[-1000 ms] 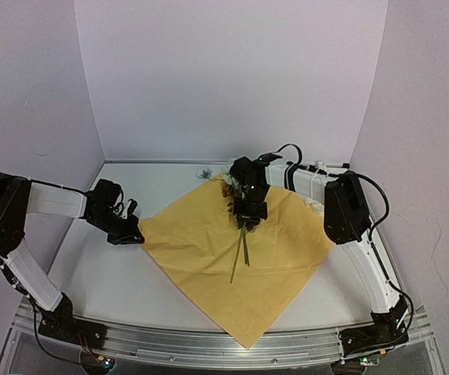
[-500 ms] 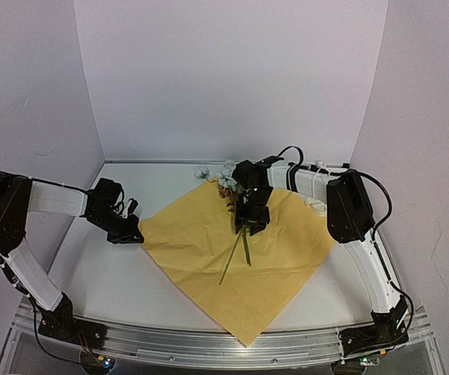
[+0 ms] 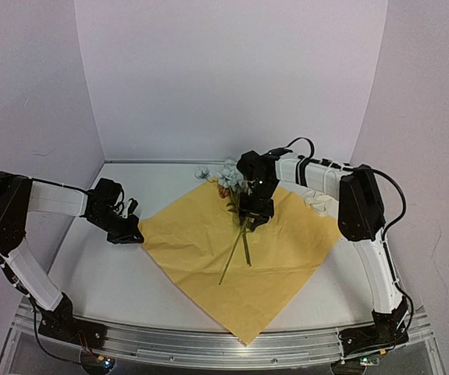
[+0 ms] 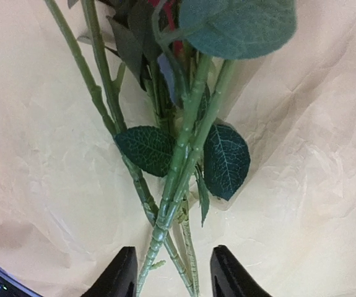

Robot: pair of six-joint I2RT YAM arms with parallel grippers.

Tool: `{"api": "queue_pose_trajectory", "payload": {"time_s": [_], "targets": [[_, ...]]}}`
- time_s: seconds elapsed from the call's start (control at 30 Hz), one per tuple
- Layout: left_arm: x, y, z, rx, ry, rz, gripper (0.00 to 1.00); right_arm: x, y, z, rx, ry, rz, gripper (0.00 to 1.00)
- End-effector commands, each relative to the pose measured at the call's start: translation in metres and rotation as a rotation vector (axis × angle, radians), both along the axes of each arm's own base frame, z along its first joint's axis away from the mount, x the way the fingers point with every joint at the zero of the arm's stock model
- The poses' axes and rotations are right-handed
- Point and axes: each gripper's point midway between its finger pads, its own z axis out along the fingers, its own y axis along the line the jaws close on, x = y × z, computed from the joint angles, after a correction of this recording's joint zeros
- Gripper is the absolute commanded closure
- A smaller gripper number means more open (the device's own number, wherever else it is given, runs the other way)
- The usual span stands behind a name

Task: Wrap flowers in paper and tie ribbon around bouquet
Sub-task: Adjust the fake flower on the flattened wrapping paper.

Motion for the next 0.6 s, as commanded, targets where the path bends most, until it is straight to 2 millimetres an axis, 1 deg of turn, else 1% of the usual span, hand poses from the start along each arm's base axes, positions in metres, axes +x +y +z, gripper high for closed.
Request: {"api": "queue_pose_trajectory", "payload": {"time_s": [0.0, 0.07, 0.23, 0.37, 0.57], "targets": [[0.008, -0.004, 0.007, -0.005, -0.024, -0.014, 1.0, 0.022, -0.009, 0.023, 0.005, -0.1, -0.072, 0.66], [0.008, -0.004, 0.007, -0.007, -0.023, -0.015, 1.0, 0.029, -0.011, 0.016, 0.012, -0.095, -0.108, 0.67], [0.008, -0.005, 0.008, -0.01, -0.025, -0.016, 1.0, 0.048, -0.008, 0.003, 0.048, -0.11, -0.165, 0.71], [0.008, -0.004, 0.008, -0.009, -0.024, -0.014, 1.0, 0.055, -0.008, -0.003, 0.054, -0.104, -0.197, 0.75], [0.009, -0.005, 0.008, -0.008, -0.023, -0.015, 1.0, 0.055, -0.011, -0.015, 0.045, -0.091, -0.221, 0.76]]}}
